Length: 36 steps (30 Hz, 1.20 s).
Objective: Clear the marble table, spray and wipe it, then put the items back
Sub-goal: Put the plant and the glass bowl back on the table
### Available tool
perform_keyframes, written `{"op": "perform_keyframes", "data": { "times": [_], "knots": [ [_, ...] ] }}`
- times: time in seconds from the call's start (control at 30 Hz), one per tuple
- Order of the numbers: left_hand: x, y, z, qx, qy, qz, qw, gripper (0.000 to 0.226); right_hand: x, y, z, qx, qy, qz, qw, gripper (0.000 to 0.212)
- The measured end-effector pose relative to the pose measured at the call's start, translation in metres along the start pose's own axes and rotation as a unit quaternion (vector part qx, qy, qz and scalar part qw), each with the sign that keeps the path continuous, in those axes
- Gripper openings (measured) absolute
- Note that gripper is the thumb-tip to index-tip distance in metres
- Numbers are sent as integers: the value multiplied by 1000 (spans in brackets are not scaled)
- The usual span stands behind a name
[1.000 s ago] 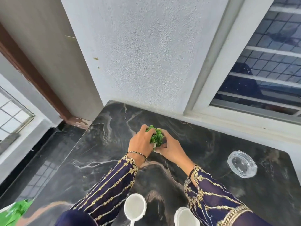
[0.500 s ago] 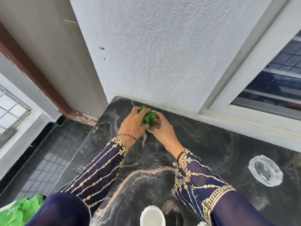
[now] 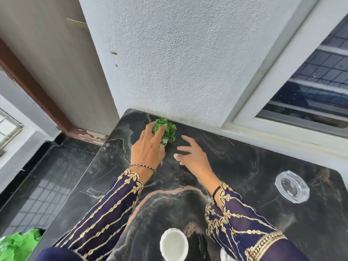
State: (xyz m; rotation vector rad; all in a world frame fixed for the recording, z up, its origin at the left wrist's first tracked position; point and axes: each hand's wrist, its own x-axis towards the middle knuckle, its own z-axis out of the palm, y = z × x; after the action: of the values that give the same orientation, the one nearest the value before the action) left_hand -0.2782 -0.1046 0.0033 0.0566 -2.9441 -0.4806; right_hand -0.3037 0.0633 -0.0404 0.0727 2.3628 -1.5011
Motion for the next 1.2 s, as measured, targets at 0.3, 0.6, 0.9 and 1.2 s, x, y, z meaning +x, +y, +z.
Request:
{"op": "perform_keyframes", "data": {
  "times": [0.3, 0.6, 0.9, 1.2],
  "knots": [
    [-103, 21, 9, -74, -62, 46, 994, 39, -97, 42, -31, -20, 41, 21, 999, 62],
    [-203, 29, 13, -28, -185, 20, 982, 81, -218, 77, -65, -120, 66, 74, 988, 66],
    [-234, 42, 23, -57, -196, -29, 979, 71, -286, 118, -61, -251, 62, 63, 964, 96],
    [-247, 88, 26, -50, -206, -16, 977, 74, -301, 123, -75, -288, 99, 76, 949, 82]
  ]
}}
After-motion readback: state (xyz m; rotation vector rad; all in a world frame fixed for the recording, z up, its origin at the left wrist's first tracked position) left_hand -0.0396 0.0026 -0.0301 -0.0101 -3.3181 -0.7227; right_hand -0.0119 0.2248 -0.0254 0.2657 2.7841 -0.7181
